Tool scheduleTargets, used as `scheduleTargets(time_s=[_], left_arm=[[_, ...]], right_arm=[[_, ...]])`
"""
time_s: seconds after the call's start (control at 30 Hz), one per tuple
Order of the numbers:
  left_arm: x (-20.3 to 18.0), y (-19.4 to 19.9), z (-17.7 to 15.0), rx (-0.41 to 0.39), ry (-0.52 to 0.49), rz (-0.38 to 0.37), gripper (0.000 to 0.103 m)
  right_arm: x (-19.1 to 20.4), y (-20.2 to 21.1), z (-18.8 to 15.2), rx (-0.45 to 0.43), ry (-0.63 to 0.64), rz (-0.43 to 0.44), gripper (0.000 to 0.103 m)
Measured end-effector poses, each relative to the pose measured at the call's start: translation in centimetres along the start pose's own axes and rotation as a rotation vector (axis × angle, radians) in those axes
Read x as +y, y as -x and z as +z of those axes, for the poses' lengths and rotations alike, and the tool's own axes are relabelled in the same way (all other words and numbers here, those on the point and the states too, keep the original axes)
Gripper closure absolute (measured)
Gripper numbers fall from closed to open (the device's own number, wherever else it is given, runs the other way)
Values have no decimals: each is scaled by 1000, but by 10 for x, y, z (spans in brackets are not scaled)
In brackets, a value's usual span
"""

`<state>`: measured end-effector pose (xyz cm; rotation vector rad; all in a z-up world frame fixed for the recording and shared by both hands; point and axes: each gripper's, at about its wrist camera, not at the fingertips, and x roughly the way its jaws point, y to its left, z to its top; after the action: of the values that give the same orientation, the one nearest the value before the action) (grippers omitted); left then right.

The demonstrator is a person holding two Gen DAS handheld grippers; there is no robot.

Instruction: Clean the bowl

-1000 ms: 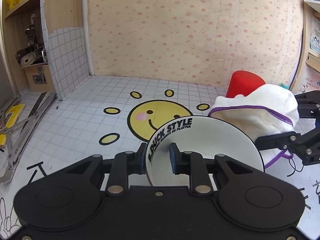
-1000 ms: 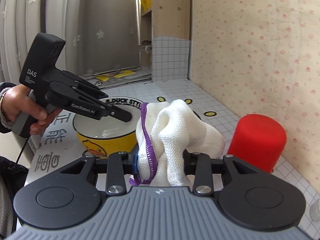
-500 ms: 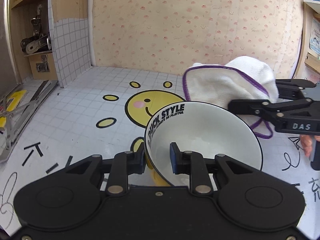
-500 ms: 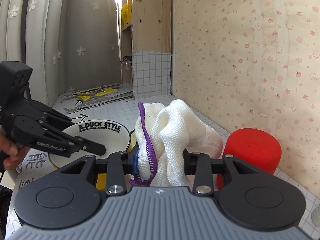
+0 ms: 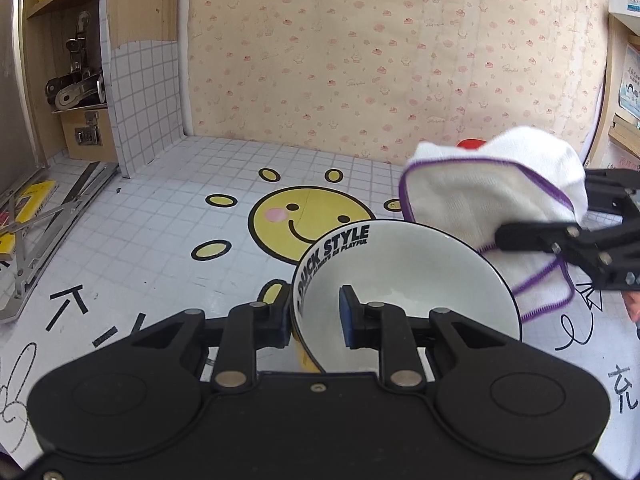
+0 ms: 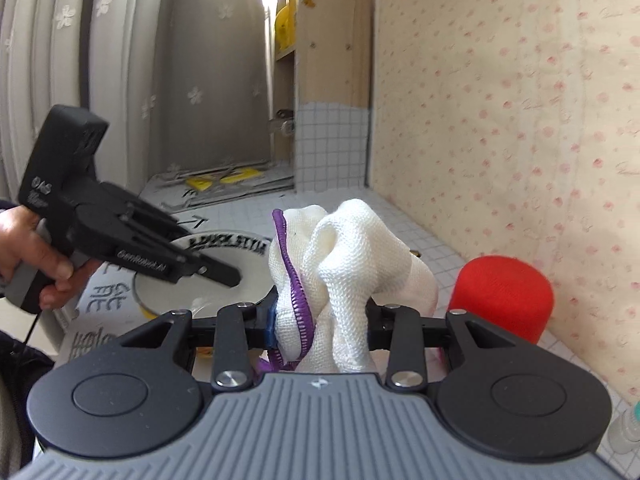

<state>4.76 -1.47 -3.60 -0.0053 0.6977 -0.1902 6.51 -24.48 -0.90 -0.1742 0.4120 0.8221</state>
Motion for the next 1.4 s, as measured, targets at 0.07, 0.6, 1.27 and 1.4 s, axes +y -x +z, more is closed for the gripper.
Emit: scheduleTargets(time_s=[0.07,0.6,1.27,1.4], left_arm=[[-1,1,-1,0,0,1,78],[-3,-4,0,8,9,15,78],[-8,-9,1,-13,-83,-2,75],[-8,-3,-3,-5,-66,-5,75]], right_arm=[[0,-8,1,-10,-10,-9,64],[12,3,-1,44,56,78,64],[12,7,1,-40,-4,50,64],[14,-3,0,-26,-9,53,64]])
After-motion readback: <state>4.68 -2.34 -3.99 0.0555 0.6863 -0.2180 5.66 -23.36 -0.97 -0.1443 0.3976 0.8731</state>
